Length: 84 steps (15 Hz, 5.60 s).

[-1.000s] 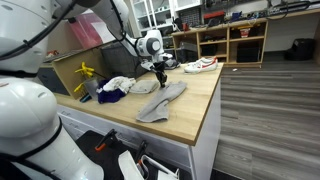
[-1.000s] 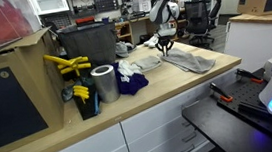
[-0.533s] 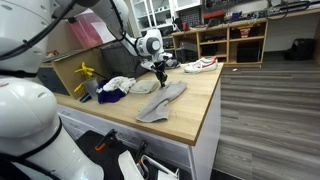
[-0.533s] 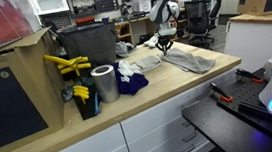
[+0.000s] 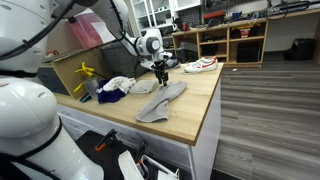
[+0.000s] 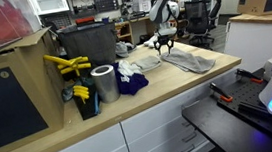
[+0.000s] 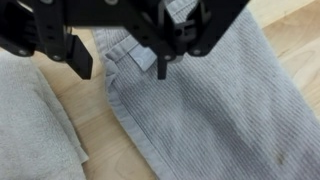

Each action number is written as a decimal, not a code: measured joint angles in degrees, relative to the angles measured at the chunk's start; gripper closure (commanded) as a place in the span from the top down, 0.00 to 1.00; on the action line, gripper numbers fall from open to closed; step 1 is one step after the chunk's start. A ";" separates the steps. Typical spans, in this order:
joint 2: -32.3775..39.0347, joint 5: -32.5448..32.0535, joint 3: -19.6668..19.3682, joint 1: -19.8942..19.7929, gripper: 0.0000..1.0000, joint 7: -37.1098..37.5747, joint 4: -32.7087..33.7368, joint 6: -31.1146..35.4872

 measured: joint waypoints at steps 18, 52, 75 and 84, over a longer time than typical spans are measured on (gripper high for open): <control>0.86 0.06 0.01 -0.02 0.02 -0.76 0.00 4.32; 4.75 -3.84 -6.46 1.80 0.74 1.27 13.78 4.19; 6.46 1.46 -5.99 -4.56 0.00 1.35 5.26 5.40; 7.13 -3.26 -10.70 -5.17 0.00 -0.14 5.21 10.00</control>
